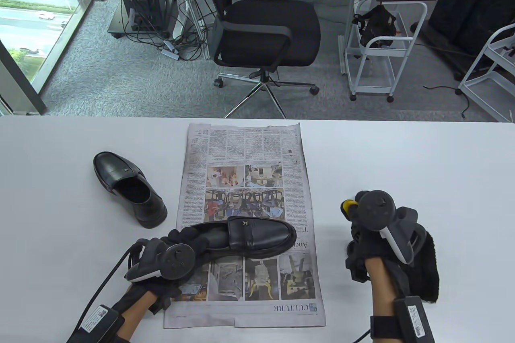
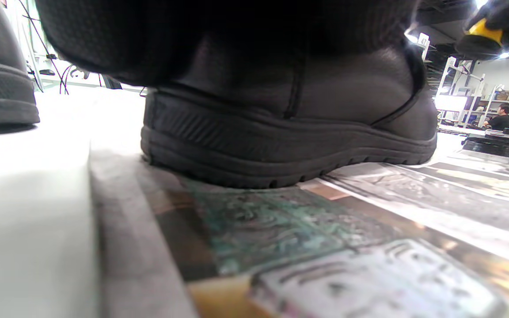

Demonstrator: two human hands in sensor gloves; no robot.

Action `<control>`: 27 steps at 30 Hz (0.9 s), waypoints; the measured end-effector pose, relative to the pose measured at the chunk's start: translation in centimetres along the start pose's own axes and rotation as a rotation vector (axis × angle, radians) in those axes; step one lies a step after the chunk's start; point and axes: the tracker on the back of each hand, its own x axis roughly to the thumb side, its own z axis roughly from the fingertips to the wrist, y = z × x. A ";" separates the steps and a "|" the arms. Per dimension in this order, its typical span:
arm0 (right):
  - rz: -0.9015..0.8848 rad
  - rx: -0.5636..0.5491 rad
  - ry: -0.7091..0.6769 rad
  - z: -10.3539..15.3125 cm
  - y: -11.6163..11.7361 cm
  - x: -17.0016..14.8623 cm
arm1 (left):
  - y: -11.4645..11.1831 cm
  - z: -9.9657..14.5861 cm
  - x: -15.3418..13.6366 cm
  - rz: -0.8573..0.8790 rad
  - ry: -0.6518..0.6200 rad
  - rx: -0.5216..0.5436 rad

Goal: Dip and apply built-in sponge shoe polish on shoes

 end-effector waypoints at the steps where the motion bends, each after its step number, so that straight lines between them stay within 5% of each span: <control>1: 0.030 0.010 0.015 0.2 0.5 -0.9 | 0.0 0.0 0.0 0.000 0.000 0.000; 16: 0.254 0.148 0.014 2.2 7.6 -3.3 | 0.0 0.0 0.0 0.000 0.000 0.000; 19: 0.190 0.197 0.050 1.8 6.5 -3.1 | 0.1 0.1 0.0 -0.003 0.003 0.004; 27: -0.024 0.063 -0.060 3.2 0.4 2.1 | 0.3 0.0 -0.1 -0.008 -0.012 -0.007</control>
